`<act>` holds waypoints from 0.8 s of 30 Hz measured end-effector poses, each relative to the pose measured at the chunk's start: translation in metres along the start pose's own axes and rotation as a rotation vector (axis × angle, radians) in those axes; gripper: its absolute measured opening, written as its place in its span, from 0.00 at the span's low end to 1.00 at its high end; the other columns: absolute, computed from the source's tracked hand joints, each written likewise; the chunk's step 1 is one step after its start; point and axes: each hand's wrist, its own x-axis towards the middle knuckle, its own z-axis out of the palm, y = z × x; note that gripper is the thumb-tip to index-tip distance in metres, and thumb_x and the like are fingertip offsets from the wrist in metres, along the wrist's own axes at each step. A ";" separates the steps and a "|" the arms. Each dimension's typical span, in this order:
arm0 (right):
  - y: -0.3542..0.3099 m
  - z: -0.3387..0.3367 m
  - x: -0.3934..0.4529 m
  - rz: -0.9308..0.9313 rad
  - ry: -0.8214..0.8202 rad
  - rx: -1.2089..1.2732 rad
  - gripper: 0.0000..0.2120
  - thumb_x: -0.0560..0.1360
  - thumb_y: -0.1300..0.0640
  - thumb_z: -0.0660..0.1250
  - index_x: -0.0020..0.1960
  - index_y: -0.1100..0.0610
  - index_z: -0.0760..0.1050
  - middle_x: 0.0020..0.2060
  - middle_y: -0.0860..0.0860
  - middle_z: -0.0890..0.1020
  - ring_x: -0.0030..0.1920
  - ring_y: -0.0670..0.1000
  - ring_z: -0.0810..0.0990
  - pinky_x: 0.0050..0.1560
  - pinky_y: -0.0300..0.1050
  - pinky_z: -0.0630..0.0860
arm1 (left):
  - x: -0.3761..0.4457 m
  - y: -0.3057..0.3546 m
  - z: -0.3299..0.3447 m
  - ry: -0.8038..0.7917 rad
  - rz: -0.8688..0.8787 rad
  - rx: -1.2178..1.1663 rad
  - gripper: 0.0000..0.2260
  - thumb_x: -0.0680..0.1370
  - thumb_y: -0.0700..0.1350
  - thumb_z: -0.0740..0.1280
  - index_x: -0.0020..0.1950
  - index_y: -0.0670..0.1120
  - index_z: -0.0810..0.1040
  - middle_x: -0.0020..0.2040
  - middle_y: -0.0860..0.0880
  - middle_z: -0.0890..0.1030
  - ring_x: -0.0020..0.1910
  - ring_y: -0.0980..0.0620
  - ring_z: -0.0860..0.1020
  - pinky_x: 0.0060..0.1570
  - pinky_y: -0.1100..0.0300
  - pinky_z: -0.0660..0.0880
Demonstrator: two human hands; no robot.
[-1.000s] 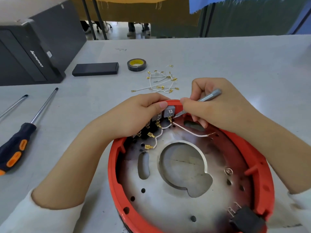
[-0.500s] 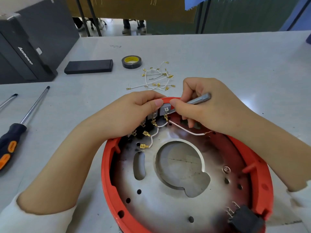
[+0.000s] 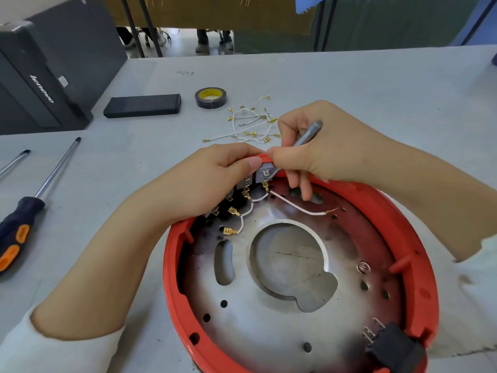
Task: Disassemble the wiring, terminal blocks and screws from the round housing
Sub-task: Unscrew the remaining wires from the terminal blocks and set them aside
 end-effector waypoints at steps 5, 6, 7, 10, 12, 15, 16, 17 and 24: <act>-0.005 -0.004 0.006 0.073 -0.062 0.018 0.14 0.76 0.66 0.63 0.34 0.58 0.65 0.23 0.56 0.80 0.23 0.55 0.81 0.19 0.35 0.69 | 0.000 0.001 0.000 0.015 0.005 0.020 0.10 0.82 0.50 0.59 0.56 0.62 0.77 0.53 0.64 0.81 0.53 0.69 0.75 0.52 0.77 0.67; -0.006 -0.004 0.006 0.081 -0.069 0.020 0.14 0.76 0.66 0.63 0.34 0.58 0.65 0.23 0.56 0.80 0.23 0.54 0.81 0.19 0.35 0.69 | 0.000 0.001 0.000 0.014 0.008 0.021 0.10 0.82 0.50 0.59 0.55 0.63 0.77 0.53 0.65 0.80 0.53 0.70 0.75 0.51 0.78 0.67; -0.007 -0.005 0.007 0.091 -0.076 0.021 0.14 0.76 0.66 0.62 0.34 0.58 0.65 0.23 0.56 0.79 0.23 0.54 0.81 0.19 0.35 0.70 | 0.000 0.001 0.000 0.013 0.012 0.024 0.10 0.82 0.50 0.59 0.55 0.63 0.77 0.53 0.66 0.80 0.53 0.71 0.74 0.50 0.79 0.66; -0.009 -0.006 0.009 0.127 -0.084 0.025 0.14 0.76 0.66 0.61 0.33 0.58 0.65 0.23 0.55 0.79 0.22 0.53 0.80 0.20 0.34 0.70 | 0.000 0.001 0.000 0.010 0.011 0.027 0.10 0.82 0.50 0.59 0.53 0.65 0.76 0.53 0.66 0.79 0.54 0.71 0.74 0.50 0.80 0.66; -0.010 -0.007 0.010 0.143 -0.079 0.028 0.13 0.76 0.66 0.61 0.33 0.58 0.65 0.23 0.56 0.80 0.23 0.54 0.81 0.20 0.35 0.71 | 0.000 0.000 0.001 0.013 0.010 0.028 0.10 0.82 0.51 0.59 0.52 0.67 0.76 0.52 0.64 0.80 0.54 0.66 0.76 0.54 0.74 0.68; -0.009 -0.004 0.009 0.132 -0.046 0.052 0.13 0.76 0.66 0.62 0.33 0.58 0.66 0.23 0.55 0.80 0.22 0.53 0.80 0.19 0.34 0.70 | 0.000 -0.001 0.000 0.015 0.005 0.027 0.10 0.82 0.52 0.59 0.53 0.66 0.76 0.53 0.58 0.82 0.56 0.55 0.78 0.61 0.57 0.72; -0.007 -0.003 0.007 0.114 -0.023 0.062 0.13 0.76 0.65 0.62 0.34 0.58 0.67 0.23 0.55 0.79 0.22 0.53 0.80 0.19 0.34 0.70 | 0.000 0.000 0.000 0.012 0.004 0.023 0.10 0.82 0.52 0.59 0.54 0.66 0.77 0.53 0.58 0.82 0.56 0.55 0.78 0.62 0.55 0.72; -0.005 0.000 0.003 0.086 0.004 0.068 0.13 0.76 0.65 0.63 0.34 0.58 0.67 0.23 0.55 0.79 0.22 0.53 0.80 0.19 0.34 0.69 | -0.001 -0.001 0.000 0.010 0.003 0.016 0.10 0.82 0.51 0.59 0.54 0.66 0.77 0.53 0.59 0.82 0.56 0.57 0.78 0.62 0.57 0.72; 0.009 0.010 -0.017 -0.066 0.122 0.034 0.13 0.74 0.56 0.69 0.35 0.55 0.69 0.25 0.53 0.80 0.23 0.52 0.79 0.23 0.43 0.72 | -0.001 -0.001 0.000 0.009 -0.001 -0.011 0.10 0.82 0.51 0.60 0.56 0.63 0.78 0.53 0.60 0.82 0.55 0.57 0.79 0.62 0.52 0.73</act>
